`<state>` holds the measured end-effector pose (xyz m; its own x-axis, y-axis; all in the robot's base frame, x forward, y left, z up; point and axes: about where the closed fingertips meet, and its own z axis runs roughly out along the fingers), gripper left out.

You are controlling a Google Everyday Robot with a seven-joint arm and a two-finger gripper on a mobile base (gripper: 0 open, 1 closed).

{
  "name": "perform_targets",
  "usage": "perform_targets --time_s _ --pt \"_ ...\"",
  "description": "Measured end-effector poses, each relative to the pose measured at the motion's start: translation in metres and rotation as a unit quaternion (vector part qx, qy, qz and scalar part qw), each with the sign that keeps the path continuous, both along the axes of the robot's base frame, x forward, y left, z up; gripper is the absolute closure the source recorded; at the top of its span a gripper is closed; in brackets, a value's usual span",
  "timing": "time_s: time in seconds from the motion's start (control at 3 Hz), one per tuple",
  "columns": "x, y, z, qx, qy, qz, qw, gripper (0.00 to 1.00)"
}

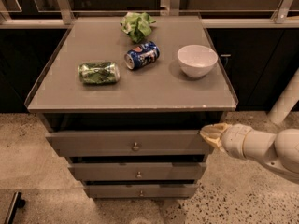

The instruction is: Open top drawer

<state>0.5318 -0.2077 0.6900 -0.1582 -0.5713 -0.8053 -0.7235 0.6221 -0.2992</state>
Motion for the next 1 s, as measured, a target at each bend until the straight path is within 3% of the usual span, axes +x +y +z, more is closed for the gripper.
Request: perform_targets --time_s 0.33,0.67,1.0 --pt "0.000 0.000 0.000 -0.001 0.000 0.000 1.0000 1.00" --pt "0.002 0.014 0.040 -0.023 -0.003 0.032 0.9992 1.00" --pt "0.002 0.015 0.041 -0.024 -0.003 0.032 0.9992 1.00"
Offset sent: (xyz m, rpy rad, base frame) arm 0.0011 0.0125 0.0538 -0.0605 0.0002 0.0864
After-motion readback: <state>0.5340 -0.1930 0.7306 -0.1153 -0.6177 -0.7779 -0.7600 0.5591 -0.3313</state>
